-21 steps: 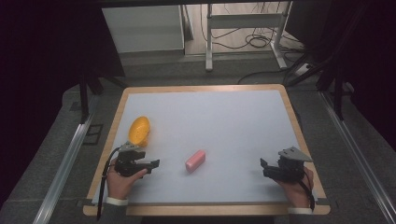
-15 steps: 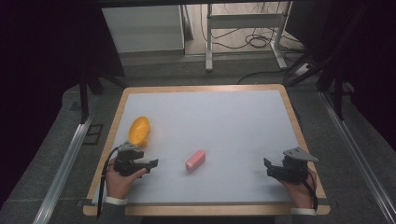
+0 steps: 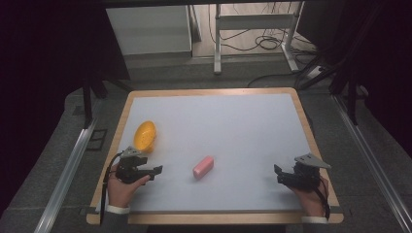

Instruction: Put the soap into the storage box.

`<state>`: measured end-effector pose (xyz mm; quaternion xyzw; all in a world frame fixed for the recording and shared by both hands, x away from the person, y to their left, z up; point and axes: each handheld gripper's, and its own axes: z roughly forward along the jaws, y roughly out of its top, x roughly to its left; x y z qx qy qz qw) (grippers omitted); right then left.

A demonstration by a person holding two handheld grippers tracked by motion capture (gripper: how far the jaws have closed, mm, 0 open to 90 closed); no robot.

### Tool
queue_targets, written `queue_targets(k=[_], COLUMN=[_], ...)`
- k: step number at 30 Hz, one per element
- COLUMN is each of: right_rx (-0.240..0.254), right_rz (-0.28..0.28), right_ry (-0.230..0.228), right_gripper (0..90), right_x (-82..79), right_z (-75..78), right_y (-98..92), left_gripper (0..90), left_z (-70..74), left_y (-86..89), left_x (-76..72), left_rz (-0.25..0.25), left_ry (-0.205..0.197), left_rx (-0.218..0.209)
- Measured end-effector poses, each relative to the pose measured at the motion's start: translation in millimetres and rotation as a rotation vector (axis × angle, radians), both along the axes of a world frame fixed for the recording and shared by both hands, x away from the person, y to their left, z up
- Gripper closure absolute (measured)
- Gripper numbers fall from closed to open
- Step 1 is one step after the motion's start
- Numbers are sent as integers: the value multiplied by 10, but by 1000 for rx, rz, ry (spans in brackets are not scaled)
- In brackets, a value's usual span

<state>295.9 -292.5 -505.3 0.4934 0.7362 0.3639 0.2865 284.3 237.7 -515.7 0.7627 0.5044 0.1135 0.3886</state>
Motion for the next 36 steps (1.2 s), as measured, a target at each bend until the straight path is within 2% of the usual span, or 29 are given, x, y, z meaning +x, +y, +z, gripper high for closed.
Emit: queue_targets(k=[12,19,24,28,36], right_rx=[7,-1,7,13,4], right_rz=[-3,-8,0,6,6], right_ry=[-1,13,13,22,20], right_gripper=[91,91,91,91,91], right_x=[-11,-2,2,27,48], right_z=[19,-18,-19,-37,-48], right_y=[-21,-11,-20,-56,-76], left_gripper=[244,247,248,252,254], left_z=[71,92,160,239,334], left_y=[54,24,-15,-47,-154], left_x=[-55,-53,-33,-18,5], left_rz=[-2,-11,-22,-31,-46], left_ry=[-23,-21,-28,-44,-41], left_rx=[-8,-15,-6,-57,-34])
